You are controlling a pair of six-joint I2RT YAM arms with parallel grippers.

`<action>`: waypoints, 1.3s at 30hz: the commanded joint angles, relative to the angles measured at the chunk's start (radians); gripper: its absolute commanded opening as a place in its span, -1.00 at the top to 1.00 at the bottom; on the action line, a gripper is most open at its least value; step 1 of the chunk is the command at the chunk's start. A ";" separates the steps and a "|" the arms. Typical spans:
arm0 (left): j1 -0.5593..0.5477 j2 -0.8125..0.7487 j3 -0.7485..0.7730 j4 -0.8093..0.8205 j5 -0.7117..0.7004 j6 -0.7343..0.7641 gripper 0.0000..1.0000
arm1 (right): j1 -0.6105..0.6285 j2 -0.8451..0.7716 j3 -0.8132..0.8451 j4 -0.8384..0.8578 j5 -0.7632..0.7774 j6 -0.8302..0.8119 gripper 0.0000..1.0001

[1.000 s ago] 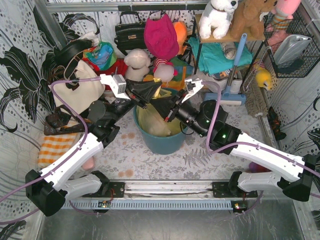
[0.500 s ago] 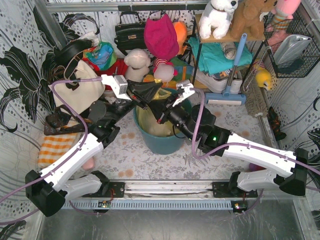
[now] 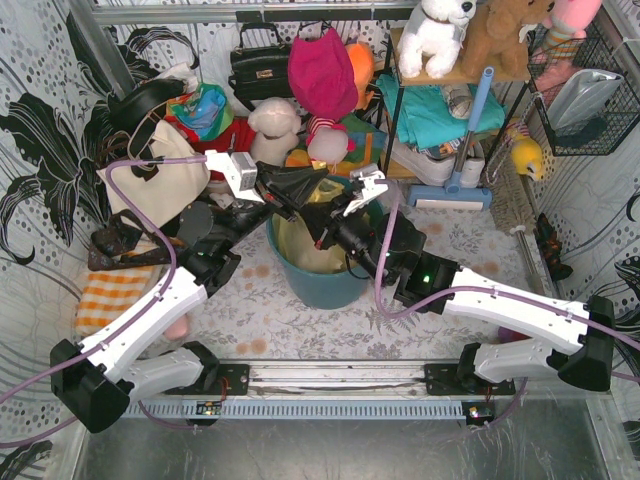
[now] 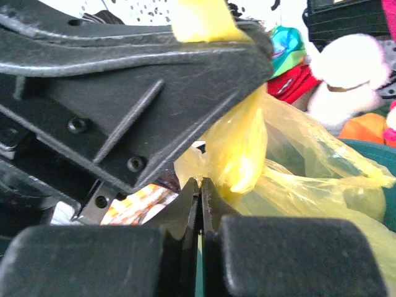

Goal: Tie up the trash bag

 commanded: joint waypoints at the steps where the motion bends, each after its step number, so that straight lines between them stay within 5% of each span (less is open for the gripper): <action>1: 0.002 -0.017 0.018 0.038 0.005 -0.006 1.00 | 0.003 0.011 -0.006 0.006 0.137 0.001 1.00; 23: 0.002 -0.014 0.020 0.018 0.017 -0.002 1.00 | 0.004 -0.032 -0.044 0.085 0.496 -0.138 1.00; 34: 0.002 -0.001 0.026 0.022 0.026 -0.008 1.00 | 0.003 -0.040 0.039 -0.050 0.128 -0.007 1.00; 39: 0.001 0.003 0.026 0.026 0.028 -0.012 1.00 | 0.003 -0.019 0.046 -0.049 0.084 0.043 1.00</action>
